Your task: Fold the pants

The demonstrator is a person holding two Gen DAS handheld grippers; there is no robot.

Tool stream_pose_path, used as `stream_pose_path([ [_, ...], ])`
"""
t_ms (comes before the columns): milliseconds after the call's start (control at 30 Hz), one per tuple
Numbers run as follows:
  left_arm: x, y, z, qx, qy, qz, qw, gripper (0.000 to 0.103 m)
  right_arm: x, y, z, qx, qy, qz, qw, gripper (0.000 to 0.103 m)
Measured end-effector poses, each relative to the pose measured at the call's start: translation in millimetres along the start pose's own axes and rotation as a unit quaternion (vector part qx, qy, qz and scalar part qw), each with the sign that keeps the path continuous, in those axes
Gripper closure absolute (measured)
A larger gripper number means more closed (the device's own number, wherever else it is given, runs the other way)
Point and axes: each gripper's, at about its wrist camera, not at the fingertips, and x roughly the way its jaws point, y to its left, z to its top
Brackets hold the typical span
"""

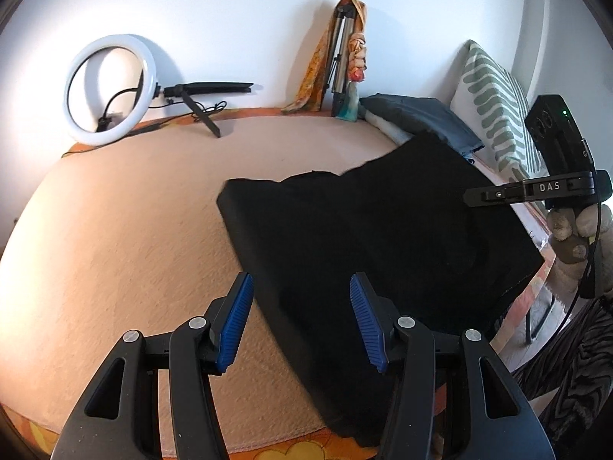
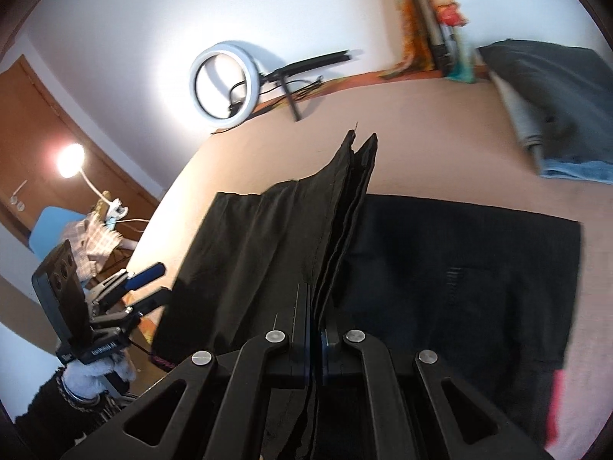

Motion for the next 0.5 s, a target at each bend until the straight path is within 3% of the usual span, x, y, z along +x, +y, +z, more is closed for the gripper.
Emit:
stream_pose_path([
  [200,6.4,-6.5,3.3,0.005,0.004,-0.004,1.0,0.051,-29.0,-38.5,-1.0,0.028,-0.021,-0.03,0.999,0.102],
  [500,21.1,-32.9,1.8,0.041,0.019,-0.013,0.9989,0.051,-34.5,-70.0,-10.8,0.047,-0.011,-0.064,0.997,0.102],
])
